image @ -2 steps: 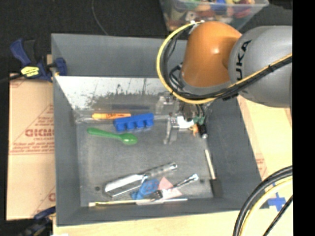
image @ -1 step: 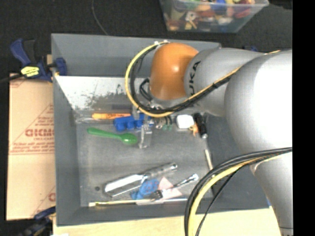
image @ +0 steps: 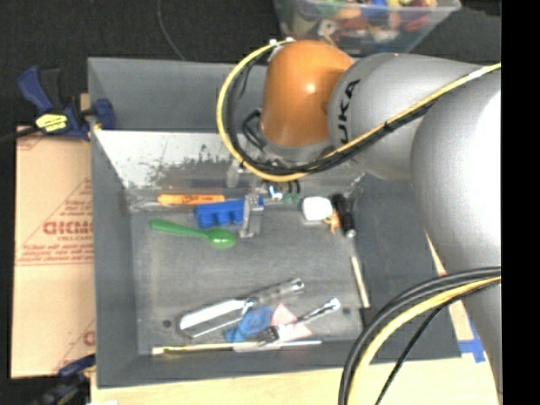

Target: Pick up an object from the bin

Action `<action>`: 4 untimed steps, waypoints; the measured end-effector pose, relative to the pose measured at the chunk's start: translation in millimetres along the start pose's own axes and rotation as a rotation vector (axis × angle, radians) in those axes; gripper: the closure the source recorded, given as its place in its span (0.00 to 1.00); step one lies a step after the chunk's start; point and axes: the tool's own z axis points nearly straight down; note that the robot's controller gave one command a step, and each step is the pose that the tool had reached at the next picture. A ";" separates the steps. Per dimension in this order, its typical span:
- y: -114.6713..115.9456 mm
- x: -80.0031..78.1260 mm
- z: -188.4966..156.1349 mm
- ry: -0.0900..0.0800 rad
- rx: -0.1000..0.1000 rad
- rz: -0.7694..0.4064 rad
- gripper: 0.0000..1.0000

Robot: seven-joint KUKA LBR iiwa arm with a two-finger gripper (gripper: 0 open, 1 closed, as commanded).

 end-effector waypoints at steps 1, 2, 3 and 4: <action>-12.4 1.5 72.5 0.008 0.001 -0.027 0.00; 1.3 2.1 75.3 -0.008 0.001 -0.128 0.00; -11.7 0.0 71.3 0.002 0.000 -0.040 1.00; -11.6 0.1 71.2 0.002 0.000 -0.039 1.00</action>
Offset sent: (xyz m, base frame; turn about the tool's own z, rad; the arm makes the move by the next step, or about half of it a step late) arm -0.0023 0.0039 -0.0771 -0.1333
